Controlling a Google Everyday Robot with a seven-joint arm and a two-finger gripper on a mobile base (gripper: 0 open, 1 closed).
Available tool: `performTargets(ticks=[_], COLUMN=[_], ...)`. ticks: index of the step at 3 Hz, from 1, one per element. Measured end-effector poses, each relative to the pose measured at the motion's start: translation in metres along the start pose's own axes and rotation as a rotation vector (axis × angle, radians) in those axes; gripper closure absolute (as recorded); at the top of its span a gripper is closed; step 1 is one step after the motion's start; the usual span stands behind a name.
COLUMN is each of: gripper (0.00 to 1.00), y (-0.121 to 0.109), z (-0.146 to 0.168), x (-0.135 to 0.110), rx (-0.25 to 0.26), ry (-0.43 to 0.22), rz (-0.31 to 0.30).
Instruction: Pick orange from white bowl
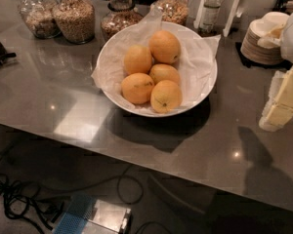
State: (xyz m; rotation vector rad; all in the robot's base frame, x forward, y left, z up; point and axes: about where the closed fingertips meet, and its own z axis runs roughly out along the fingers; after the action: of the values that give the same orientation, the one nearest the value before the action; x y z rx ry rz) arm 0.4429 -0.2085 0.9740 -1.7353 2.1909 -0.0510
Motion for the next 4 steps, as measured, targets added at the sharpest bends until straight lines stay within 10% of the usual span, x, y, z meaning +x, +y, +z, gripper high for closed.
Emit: performTargets(ticks=[4], gripper=[0.0], y=[-0.022], z=[0.02], x=[-0.186], rx=[-0.042], ry=[-0.499], rz=[-0.438])
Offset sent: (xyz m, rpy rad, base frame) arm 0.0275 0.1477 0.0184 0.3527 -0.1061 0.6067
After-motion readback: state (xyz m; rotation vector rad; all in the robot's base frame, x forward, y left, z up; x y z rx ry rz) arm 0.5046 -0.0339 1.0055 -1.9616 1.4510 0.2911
